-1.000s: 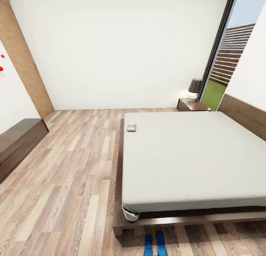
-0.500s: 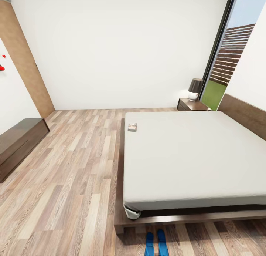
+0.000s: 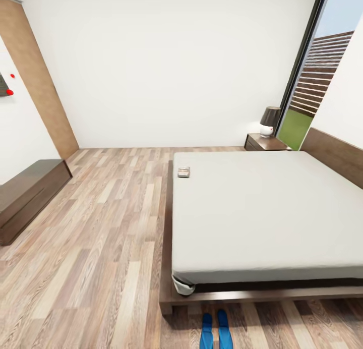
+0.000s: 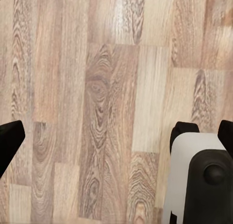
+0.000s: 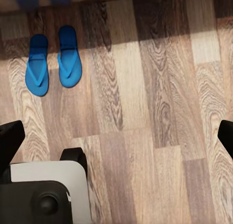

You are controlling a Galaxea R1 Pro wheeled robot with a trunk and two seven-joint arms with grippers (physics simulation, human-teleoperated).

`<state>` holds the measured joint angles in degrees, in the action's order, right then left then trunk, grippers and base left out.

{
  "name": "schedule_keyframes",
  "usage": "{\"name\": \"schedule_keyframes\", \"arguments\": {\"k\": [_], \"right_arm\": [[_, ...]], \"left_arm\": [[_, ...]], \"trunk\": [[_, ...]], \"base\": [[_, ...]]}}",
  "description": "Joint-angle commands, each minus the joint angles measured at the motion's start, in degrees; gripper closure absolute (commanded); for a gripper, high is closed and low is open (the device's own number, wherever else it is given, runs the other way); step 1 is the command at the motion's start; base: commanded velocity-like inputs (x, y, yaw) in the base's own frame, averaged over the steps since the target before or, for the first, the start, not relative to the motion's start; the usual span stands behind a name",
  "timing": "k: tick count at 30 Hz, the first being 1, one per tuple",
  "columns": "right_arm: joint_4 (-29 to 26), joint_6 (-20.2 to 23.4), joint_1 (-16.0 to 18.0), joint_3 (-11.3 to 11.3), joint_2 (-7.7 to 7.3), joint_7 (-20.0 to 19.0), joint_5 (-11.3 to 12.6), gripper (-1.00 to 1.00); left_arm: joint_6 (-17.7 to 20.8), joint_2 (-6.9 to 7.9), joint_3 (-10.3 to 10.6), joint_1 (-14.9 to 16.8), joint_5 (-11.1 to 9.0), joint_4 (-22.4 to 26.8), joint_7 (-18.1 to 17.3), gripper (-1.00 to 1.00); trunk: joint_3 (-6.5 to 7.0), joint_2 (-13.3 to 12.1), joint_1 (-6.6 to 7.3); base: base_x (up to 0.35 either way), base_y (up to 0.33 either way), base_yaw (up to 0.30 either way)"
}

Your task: In the bedroom, move the book from the bed onto either nightstand, and place the two sandals side by side next to the bed.

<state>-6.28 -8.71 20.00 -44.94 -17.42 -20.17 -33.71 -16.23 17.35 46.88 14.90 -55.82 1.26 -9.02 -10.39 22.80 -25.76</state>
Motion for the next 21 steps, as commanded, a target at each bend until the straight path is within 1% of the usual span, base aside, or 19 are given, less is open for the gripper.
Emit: {"name": "schedule_keyframes", "arguments": {"k": [1, 8, 21], "right_arm": [[0.00, -0.18, 0.04, -0.50, 0.14, -0.23, -0.48, -1.00], [-0.03, -0.17, 0.04, -0.36, 0.62, -0.22, -0.48, -1.00], [0.02, -0.17, 0.04, -0.19, 0.89, -0.22, -0.48, -1.00]], "left_arm": [[-0.10, 0.00, 0.40, 0.05, -0.61, -0.03, -0.30, -1.00], [-0.11, -0.02, 0.40, 0.05, -0.61, -0.03, -0.30, -1.00], [-0.10, -0.02, 0.47, 0.05, -0.61, -0.03, -0.30, -1.00]], "trunk": [[-0.15, 0.11, -0.03], [-0.45, 0.11, -0.03], [-1.08, 0.11, -0.03]], "base": [[-0.009, 0.005, 0.169], [-0.005, 0.003, 0.198], [-0.007, 0.001, 0.228]]}}
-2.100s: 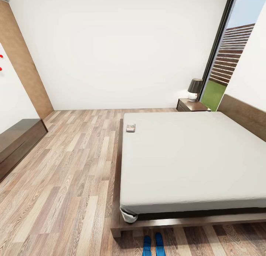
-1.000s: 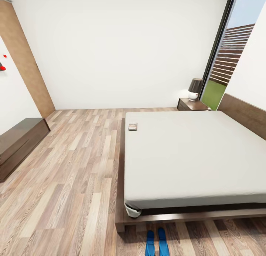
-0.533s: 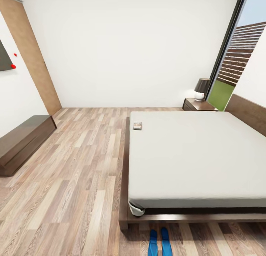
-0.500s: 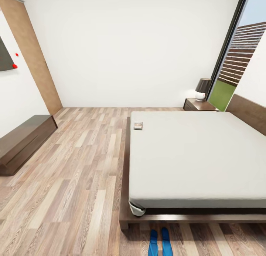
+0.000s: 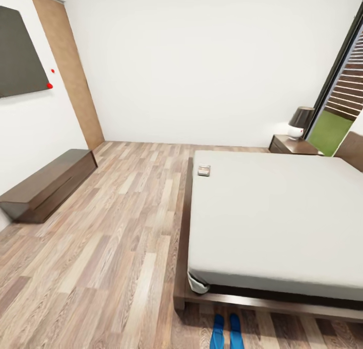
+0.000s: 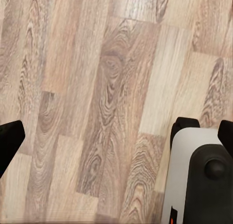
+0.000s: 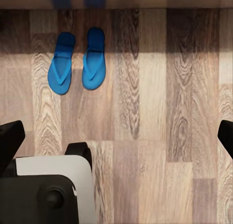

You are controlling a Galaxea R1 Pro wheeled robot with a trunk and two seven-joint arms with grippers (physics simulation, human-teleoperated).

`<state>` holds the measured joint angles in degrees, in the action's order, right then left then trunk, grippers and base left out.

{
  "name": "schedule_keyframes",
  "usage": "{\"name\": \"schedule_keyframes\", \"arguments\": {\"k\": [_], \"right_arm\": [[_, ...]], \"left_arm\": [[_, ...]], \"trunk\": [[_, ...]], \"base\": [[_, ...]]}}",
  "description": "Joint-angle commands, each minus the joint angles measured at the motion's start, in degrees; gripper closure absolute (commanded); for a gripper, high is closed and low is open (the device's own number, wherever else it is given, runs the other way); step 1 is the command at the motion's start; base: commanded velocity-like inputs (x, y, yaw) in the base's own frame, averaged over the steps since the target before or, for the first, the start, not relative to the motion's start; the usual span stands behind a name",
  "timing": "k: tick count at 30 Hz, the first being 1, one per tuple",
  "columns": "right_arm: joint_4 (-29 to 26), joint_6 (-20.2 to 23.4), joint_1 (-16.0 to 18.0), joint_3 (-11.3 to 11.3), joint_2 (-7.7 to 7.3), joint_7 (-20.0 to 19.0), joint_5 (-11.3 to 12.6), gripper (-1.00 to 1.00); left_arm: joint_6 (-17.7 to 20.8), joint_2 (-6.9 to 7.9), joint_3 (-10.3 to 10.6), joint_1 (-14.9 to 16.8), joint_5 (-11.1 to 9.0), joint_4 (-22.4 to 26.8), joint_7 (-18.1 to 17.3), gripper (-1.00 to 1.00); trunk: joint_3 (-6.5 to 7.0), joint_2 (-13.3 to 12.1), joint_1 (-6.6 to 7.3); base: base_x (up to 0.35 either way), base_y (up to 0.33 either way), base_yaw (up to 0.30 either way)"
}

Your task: In the bedroom, move the book from the bed onto either nightstand, and place the two sandals side by side next to the bed.

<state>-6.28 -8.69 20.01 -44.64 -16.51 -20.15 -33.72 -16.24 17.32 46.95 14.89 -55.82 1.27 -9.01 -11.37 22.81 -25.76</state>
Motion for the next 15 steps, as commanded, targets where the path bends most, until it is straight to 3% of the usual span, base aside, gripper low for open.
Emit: {"name": "schedule_keyframes", "arguments": {"k": [1, 15], "right_arm": [[0.02, -0.19, 0.03, -0.48, 0.04, -0.24, -0.47, -1.00], [-0.01, -0.19, 0.03, -0.45, 0.61, -0.24, -0.47, -1.00]], "left_arm": [[-0.10, 0.00, 0.41, 0.05, -0.61, -0.04, -0.30, -1.00], [-0.10, -0.01, 0.43, 0.05, -0.53, -0.04, -0.30, -1.00]], "trunk": [[-0.16, 0.11, -0.03], [-0.92, 0.11, -0.03]], "base": [[-0.030, 0.022, 0.233], [-0.065, 0.058, 0.232]]}}
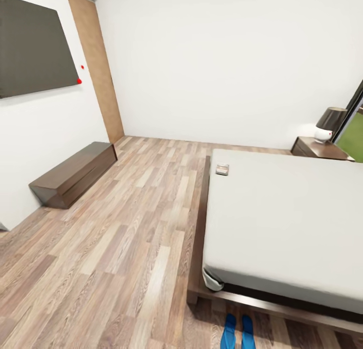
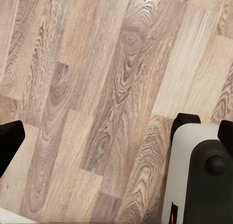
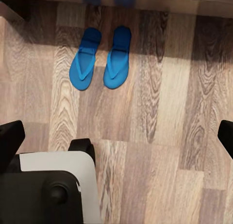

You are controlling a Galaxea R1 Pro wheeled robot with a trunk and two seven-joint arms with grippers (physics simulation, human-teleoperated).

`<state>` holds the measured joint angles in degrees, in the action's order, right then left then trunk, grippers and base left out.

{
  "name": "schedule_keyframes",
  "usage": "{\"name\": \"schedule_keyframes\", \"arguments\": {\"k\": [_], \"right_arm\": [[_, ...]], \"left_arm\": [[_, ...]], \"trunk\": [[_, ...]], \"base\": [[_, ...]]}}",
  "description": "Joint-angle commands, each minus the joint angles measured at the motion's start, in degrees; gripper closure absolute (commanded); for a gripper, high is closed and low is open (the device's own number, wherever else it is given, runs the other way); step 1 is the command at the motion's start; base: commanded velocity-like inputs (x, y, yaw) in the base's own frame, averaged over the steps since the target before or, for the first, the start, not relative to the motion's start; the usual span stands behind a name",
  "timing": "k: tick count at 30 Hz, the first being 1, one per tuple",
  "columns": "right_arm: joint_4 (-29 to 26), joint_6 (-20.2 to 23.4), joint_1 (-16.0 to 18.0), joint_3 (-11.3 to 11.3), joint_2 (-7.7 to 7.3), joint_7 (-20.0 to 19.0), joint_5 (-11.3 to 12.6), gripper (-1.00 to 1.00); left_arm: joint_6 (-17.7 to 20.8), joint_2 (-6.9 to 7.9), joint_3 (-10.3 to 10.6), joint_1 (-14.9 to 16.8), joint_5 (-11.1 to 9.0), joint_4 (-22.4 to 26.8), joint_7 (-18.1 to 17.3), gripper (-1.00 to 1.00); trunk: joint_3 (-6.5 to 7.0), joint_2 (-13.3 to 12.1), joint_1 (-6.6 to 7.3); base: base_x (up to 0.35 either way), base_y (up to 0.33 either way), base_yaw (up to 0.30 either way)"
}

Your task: In the bedroom, move the book from the bed onto either nightstand, and place the two sandals side by side next to the bed.

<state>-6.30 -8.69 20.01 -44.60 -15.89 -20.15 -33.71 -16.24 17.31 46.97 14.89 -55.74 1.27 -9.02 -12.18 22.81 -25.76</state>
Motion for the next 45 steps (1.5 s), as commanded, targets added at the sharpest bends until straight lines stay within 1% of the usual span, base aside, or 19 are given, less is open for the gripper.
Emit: {"name": "schedule_keyframes", "arguments": {"k": [1, 21, 45], "right_arm": [[0.02, -0.19, 0.03, -0.49, 0.00, -0.24, -0.47, -1.00], [0.04, -0.19, 0.03, -0.49, 0.35, -0.24, -0.50, -1.00], [0.06, -0.27, 0.03, -0.49, 0.53, -0.24, -0.56, -1.00]], "left_arm": [[-0.10, 0.02, 0.41, 0.05, -0.61, -0.04, -0.30, -1.00], [-0.08, 0.02, 0.41, 0.05, -0.60, -0.04, -0.30, -1.00], [-0.02, 0.06, 0.46, 0.05, -0.60, -0.04, -0.30, -1.00]], "trunk": [[-0.16, 0.11, -0.03], [-1.17, 0.11, -0.03], [-1.28, 0.11, -0.03]], "base": [[-0.017, 0.015, 0.232], [-0.005, 0.004, 0.237], [0.000, 0.000, 0.284]]}}
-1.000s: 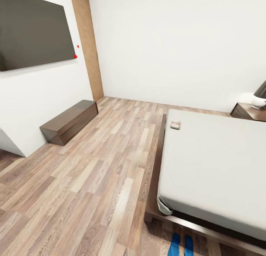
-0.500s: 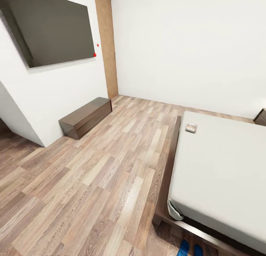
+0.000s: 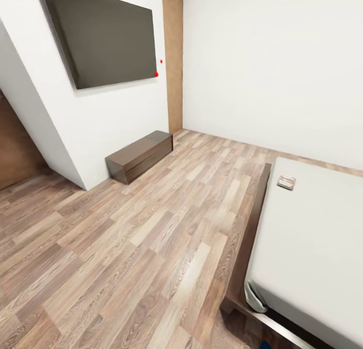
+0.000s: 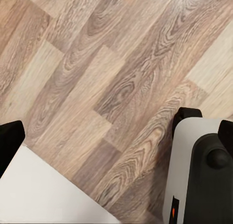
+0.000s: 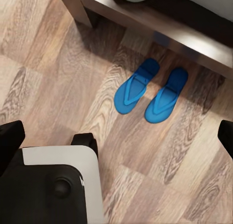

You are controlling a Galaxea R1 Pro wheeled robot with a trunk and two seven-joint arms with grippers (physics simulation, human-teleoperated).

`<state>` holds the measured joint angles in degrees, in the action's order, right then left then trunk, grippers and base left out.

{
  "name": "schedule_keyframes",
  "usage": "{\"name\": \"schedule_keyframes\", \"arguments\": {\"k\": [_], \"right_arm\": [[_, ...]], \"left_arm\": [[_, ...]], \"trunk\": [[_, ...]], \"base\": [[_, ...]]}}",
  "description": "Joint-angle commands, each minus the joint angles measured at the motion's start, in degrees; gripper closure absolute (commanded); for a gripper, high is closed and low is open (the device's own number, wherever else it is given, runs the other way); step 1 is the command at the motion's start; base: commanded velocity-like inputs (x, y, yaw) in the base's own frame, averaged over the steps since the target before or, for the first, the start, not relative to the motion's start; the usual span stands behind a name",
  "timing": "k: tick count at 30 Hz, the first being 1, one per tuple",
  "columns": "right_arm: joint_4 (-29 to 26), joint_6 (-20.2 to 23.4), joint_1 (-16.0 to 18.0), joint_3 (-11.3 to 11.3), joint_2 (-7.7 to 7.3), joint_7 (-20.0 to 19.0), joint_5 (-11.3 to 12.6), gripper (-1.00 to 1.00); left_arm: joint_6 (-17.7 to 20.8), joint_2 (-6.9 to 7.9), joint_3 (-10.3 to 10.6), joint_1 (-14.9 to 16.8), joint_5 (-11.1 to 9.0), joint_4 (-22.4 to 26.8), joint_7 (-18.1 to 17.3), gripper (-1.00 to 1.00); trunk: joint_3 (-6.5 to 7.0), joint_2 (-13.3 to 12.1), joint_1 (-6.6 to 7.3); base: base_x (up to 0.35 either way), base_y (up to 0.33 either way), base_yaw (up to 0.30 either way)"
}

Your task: In the bedroom, move the book from the bed onto either nightstand, and place the two sandals side by side next to the bed.

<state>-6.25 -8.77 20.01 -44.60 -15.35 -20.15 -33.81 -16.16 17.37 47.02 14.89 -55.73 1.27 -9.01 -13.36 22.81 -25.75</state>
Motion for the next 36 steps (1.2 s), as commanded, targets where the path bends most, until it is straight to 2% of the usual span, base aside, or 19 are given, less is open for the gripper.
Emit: {"name": "schedule_keyframes", "arguments": {"k": [1, 21, 36], "right_arm": [[0.01, -0.19, 0.03, -0.49, 0.04, -0.24, -0.47, -1.00], [0.01, -0.19, 0.03, -0.49, 0.23, -0.24, -0.55, -1.00], [0.01, -0.19, 0.03, -0.51, 0.25, -0.24, -0.54, -1.00]], "left_arm": [[-0.10, 0.01, 0.40, 0.05, -0.61, -0.04, -0.31, -1.00], [-0.05, -0.05, 0.44, 0.05, -0.61, -0.04, -0.31, -1.00], [-0.04, -0.32, 0.44, 0.05, -0.61, -0.08, -0.31, -1.00]], "trunk": [[-0.10, 0.10, -0.03], [-0.10, 0.10, -0.03], [-0.10, 0.10, -0.03]], "base": [[0.000, 0.000, 0.289], [0.038, 0.005, 0.284], [0.064, 0.033, 0.184]]}}
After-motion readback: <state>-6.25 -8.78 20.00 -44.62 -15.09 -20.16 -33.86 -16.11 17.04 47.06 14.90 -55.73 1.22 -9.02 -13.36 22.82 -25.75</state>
